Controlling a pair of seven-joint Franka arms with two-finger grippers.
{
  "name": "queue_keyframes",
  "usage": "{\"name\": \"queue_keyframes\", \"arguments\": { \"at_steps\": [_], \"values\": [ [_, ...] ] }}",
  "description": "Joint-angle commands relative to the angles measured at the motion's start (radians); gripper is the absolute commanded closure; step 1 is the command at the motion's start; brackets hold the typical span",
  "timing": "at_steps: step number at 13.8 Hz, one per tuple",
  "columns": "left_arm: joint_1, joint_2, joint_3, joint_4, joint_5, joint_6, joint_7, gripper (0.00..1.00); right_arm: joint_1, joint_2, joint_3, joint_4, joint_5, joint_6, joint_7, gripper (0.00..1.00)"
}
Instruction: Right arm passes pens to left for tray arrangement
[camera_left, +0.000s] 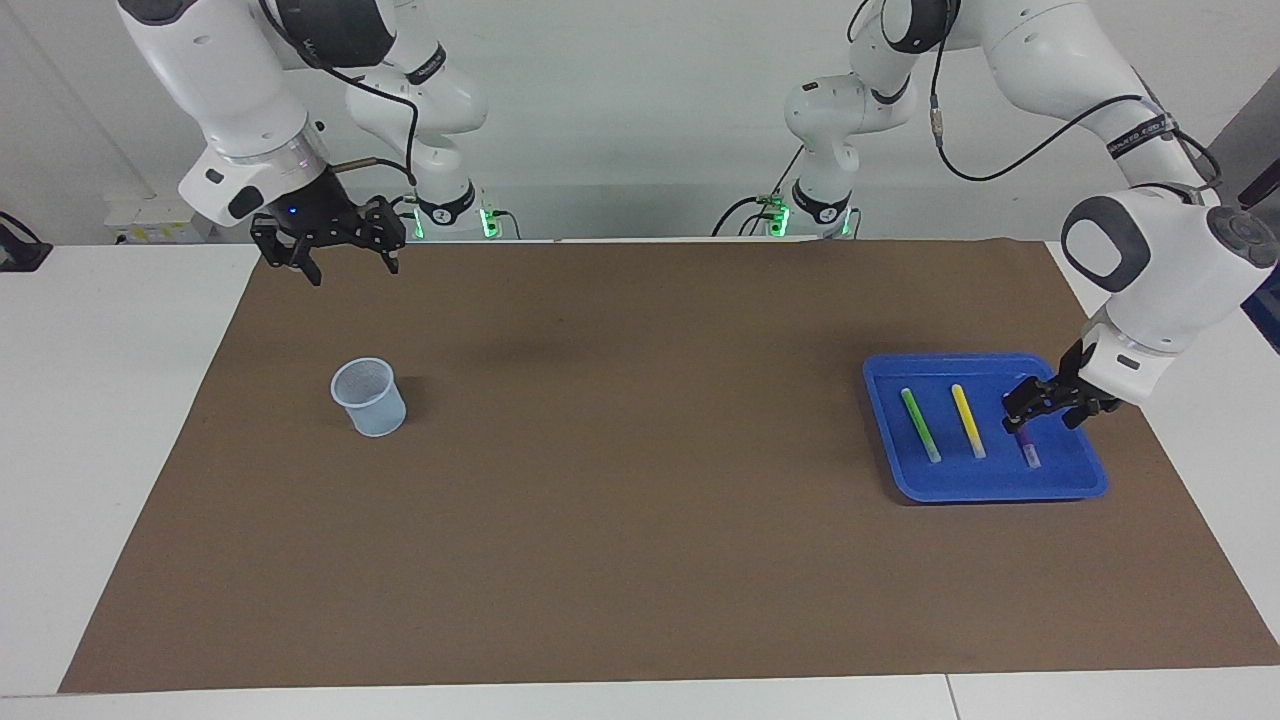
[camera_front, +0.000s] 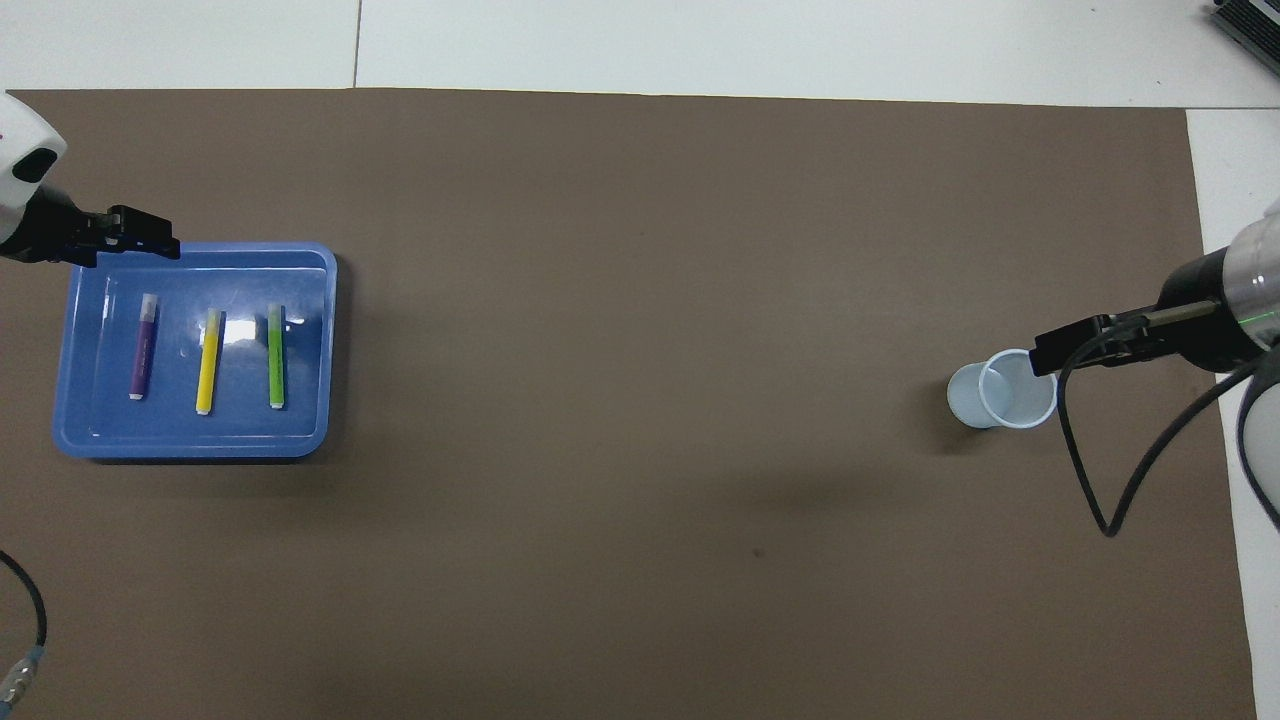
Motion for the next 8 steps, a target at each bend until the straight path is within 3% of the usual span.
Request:
{"name": "queue_keyframes", "arguments": {
  "at_steps": [1, 8],
  "values": [
    [-0.036, -0.008, 0.016, 0.06, 0.014, -0.104, -0.049, 0.0, -0.009, -0.001, 0.005, 0.001, 0.013, -0.003, -0.005, 0.0],
    [-0.07, -0.044, 0.008, 0.146, 0.041, -0.231, -0.126, 0.0, -0.009, -0.001, 0.005, 0.001, 0.013, -0.003, -0.005, 0.0]
  ]
}}
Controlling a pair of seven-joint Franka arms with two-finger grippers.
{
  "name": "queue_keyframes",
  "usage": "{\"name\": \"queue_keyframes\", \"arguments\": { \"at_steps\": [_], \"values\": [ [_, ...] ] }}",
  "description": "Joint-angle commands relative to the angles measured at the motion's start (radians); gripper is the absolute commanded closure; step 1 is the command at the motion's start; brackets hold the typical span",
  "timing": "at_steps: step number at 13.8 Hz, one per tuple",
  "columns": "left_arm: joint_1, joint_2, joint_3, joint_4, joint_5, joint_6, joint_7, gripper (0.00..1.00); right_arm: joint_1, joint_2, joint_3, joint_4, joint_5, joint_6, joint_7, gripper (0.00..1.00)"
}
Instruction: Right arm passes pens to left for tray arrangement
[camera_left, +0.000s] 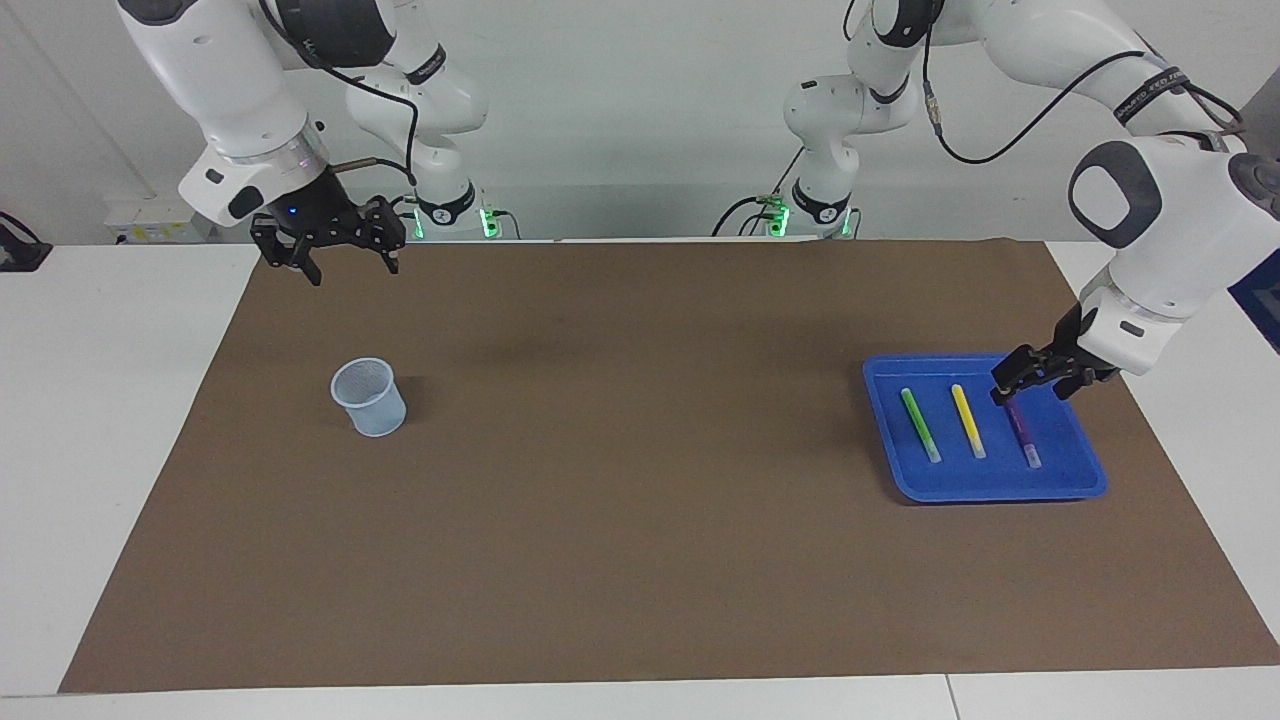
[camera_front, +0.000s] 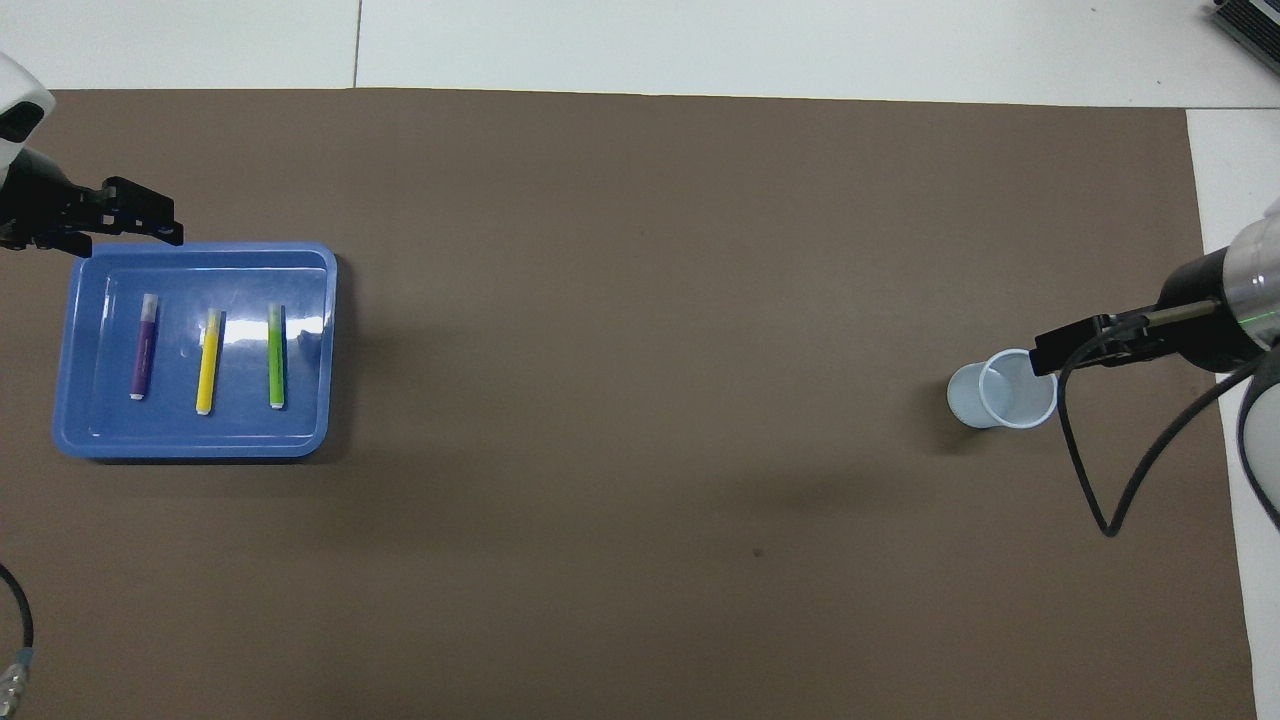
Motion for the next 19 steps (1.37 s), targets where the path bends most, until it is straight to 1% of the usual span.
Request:
{"name": "queue_keyframes", "arguments": {
  "at_steps": [1, 4, 6, 10, 16, 19],
  "values": [
    [-0.015, -0.029, 0.004, 0.022, 0.033, -0.055, -0.034, 0.0, -0.009, -0.001, 0.005, 0.001, 0.013, -0.003, -0.005, 0.0],
    [-0.046, -0.086, 0.004, 0.021, 0.033, -0.107, -0.052, 0.0, -0.011, -0.001, 0.005, 0.001, 0.013, -0.003, -0.005, 0.0],
    [-0.072, -0.131, 0.004, 0.016, 0.066, -0.135, -0.057, 0.0, -0.011, -0.001, 0.005, 0.001, 0.013, -0.003, -0.005, 0.0],
    [-0.1, -0.175, 0.004, 0.01, 0.071, -0.179, -0.057, 0.0, -0.009, -0.001, 0.005, 0.001, 0.013, -0.003, -0.005, 0.0],
    [-0.104, -0.227, 0.002, 0.011, 0.074, -0.265, -0.057, 0.0, -0.009, -0.001, 0.005, 0.001, 0.013, -0.003, -0.005, 0.0],
    [-0.115, -0.253, 0.004, 0.007, 0.074, -0.285, -0.057, 0.0, -0.009, -0.001, 0.005, 0.001, 0.013, -0.003, -0.005, 0.0]
  ]
}}
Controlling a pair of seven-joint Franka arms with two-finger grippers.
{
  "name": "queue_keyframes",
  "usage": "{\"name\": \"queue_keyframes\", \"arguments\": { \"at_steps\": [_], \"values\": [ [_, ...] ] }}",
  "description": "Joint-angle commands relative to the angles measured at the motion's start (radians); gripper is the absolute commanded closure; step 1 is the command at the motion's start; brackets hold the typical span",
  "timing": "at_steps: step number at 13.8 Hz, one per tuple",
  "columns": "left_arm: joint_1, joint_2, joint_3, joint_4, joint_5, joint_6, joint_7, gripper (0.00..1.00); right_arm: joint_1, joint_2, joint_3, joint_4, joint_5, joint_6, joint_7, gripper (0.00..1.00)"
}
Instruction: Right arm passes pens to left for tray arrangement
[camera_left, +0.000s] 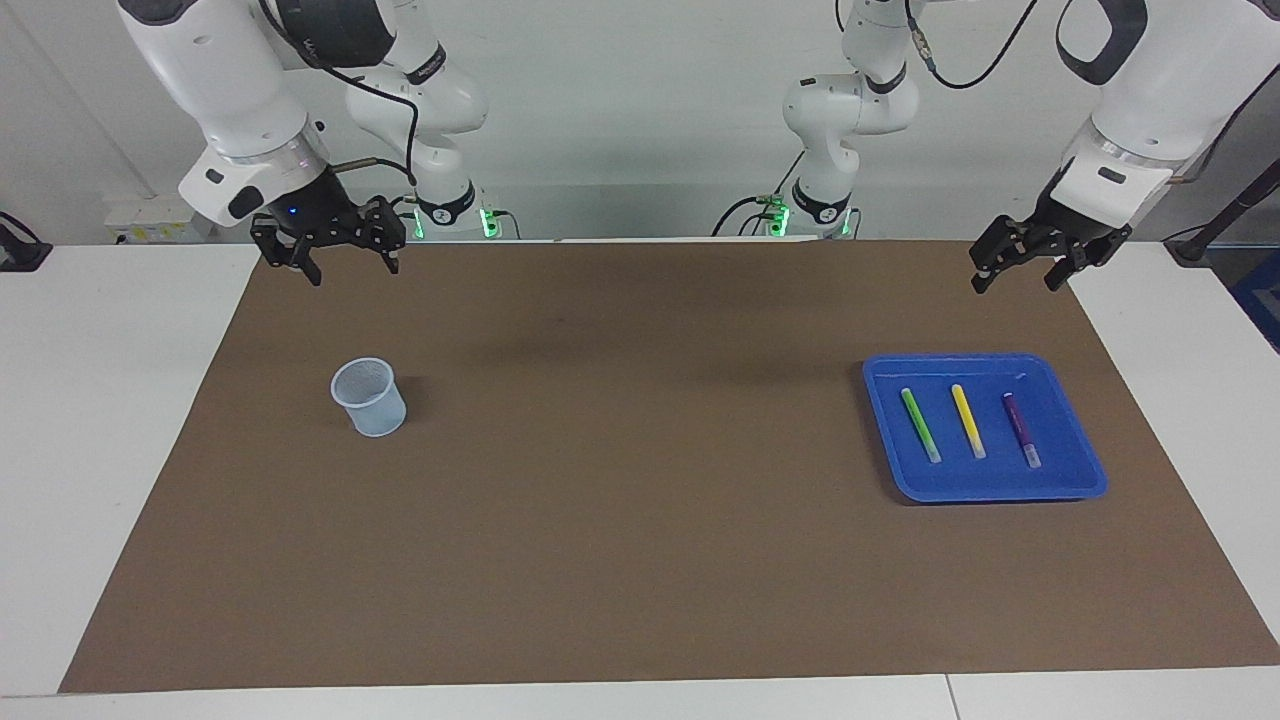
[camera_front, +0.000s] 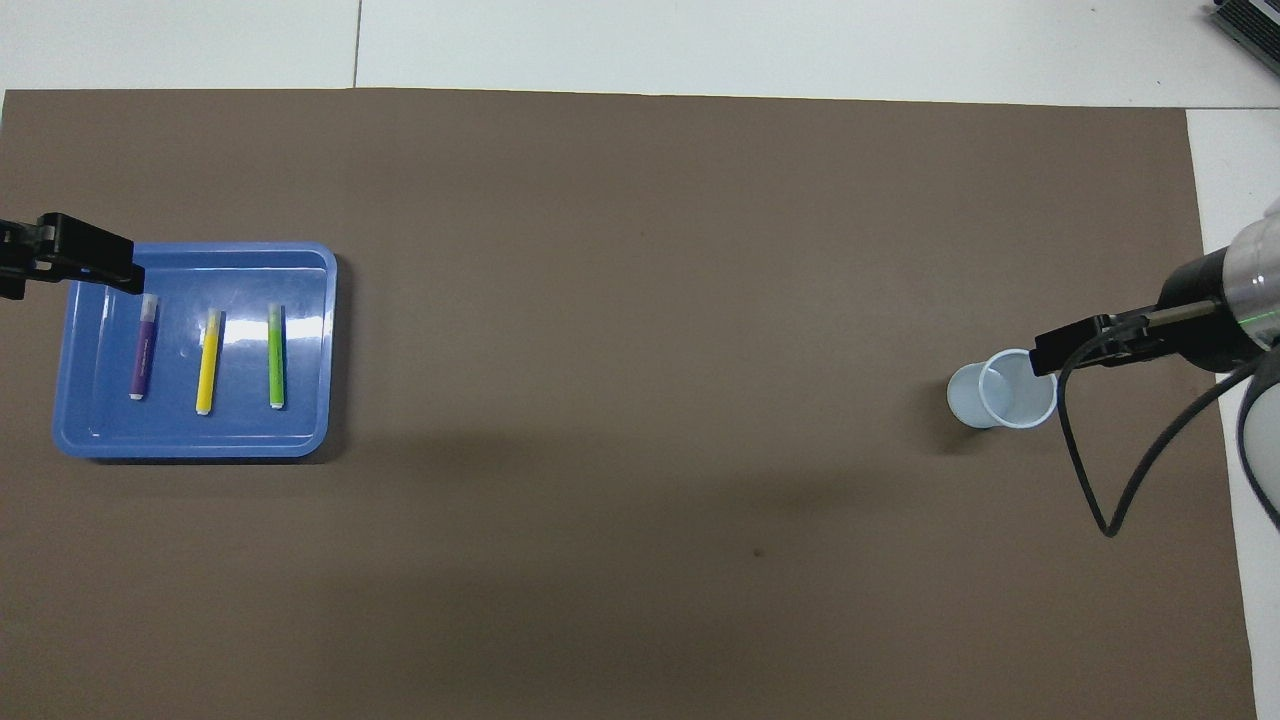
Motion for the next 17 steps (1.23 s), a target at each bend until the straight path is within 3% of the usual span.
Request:
{"name": "queue_keyframes", "arguments": {
  "at_steps": [1, 7, 13, 17],
  "values": [
    [-0.023, -0.037, 0.009, -0.031, 0.022, -0.027, -0.013, 0.0, -0.009, -0.001, 0.005, 0.001, 0.013, -0.003, -0.005, 0.0],
    [-0.016, -0.098, 0.009, -0.187, 0.019, 0.111, -0.012, 0.0, -0.009, -0.001, 0.005, 0.001, 0.013, -0.003, -0.005, 0.0],
    [-0.021, -0.096, 0.009, -0.189, 0.022, 0.134, -0.013, 0.0, -0.009, -0.001, 0.005, 0.001, 0.013, -0.003, -0.005, 0.0],
    [-0.03, -0.095, -0.009, -0.186, 0.092, 0.12, -0.009, 0.0, -0.009, -0.001, 0.005, 0.001, 0.013, -0.003, -0.006, 0.0]
  ]
}}
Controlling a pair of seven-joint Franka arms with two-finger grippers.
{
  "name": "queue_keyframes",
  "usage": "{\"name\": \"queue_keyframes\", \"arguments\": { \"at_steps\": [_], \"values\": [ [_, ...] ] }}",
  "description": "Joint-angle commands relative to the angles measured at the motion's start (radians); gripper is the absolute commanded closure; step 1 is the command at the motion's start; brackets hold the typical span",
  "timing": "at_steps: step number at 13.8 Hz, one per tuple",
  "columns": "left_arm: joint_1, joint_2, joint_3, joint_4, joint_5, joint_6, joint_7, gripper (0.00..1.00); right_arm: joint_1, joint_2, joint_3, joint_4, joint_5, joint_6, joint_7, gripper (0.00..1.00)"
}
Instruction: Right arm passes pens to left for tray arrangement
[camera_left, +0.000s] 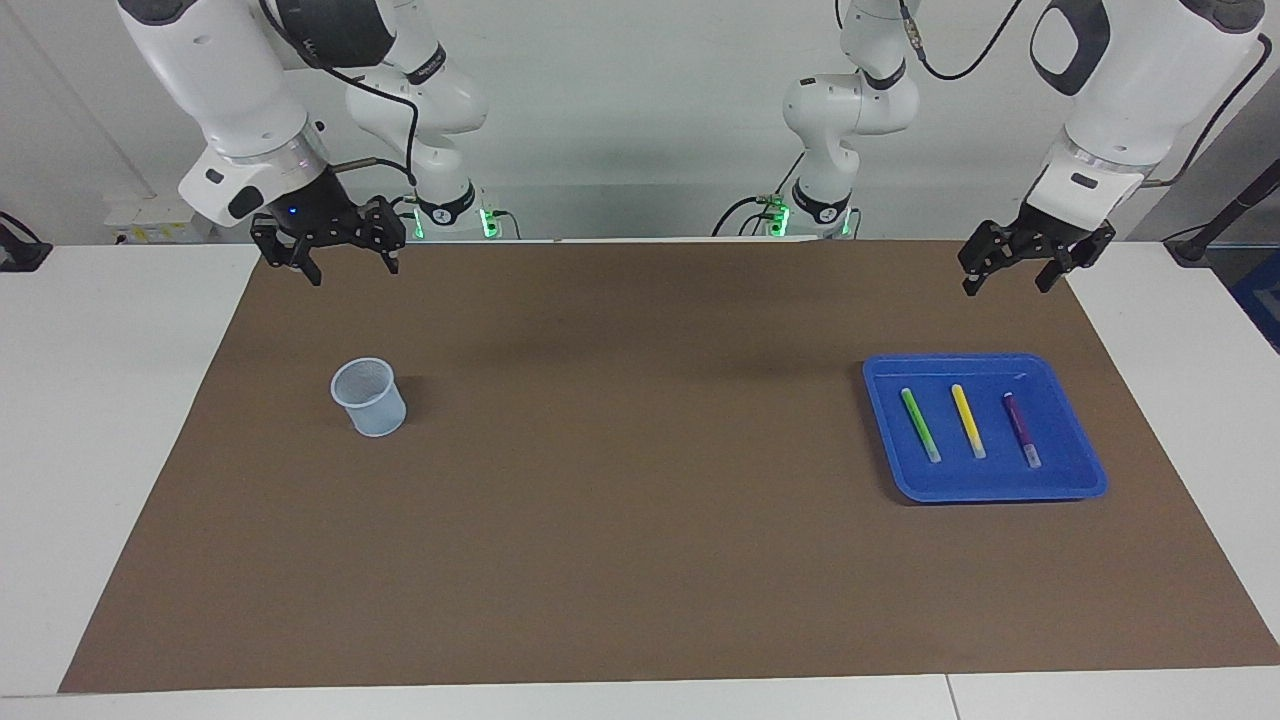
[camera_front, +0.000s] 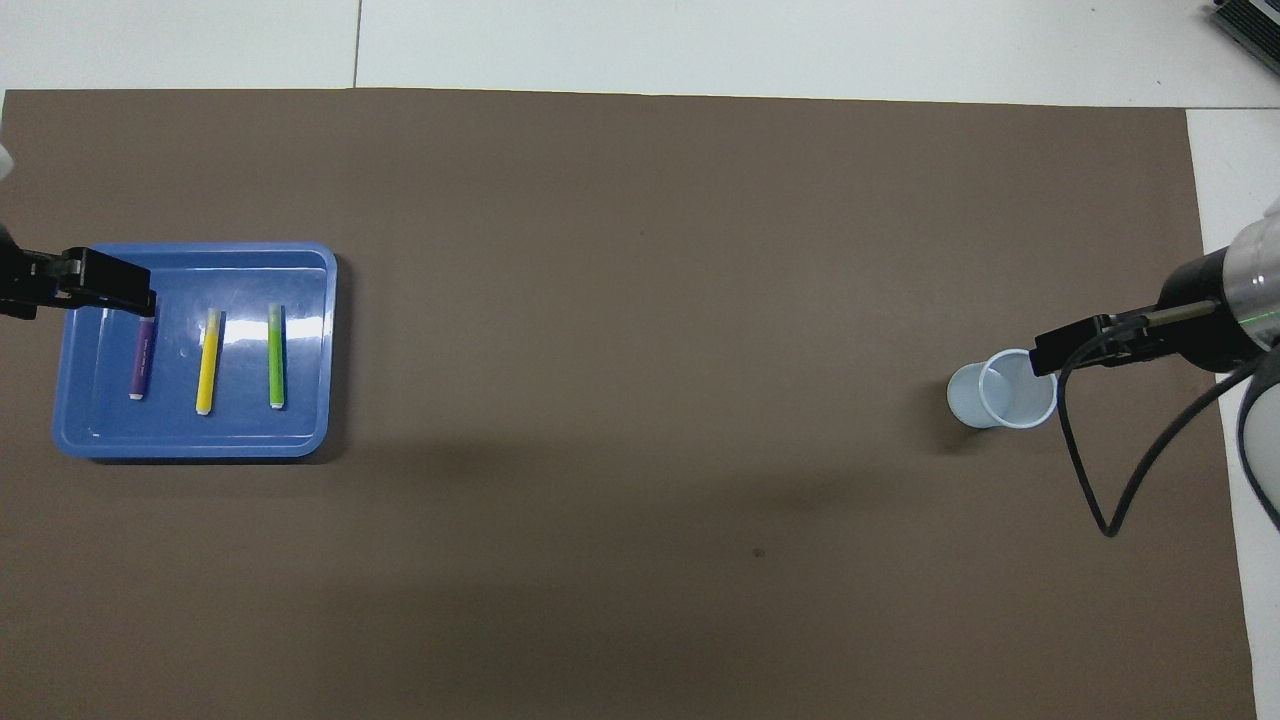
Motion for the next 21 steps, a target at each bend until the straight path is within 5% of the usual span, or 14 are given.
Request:
{"name": "queue_keyframes", "arguments": {
  "at_steps": [1, 21],
  "values": [
    [-0.02, -0.028, 0.0, -0.031, 0.035, 0.017, -0.007, 0.0, -0.009, -0.001, 0.005, 0.001, 0.013, -0.003, -0.005, 0.0],
    [-0.012, -0.028, 0.0, -0.033, 0.005, 0.034, -0.001, 0.0, -0.009, -0.001, 0.005, 0.001, 0.013, -0.003, -0.005, 0.0]
  ]
}}
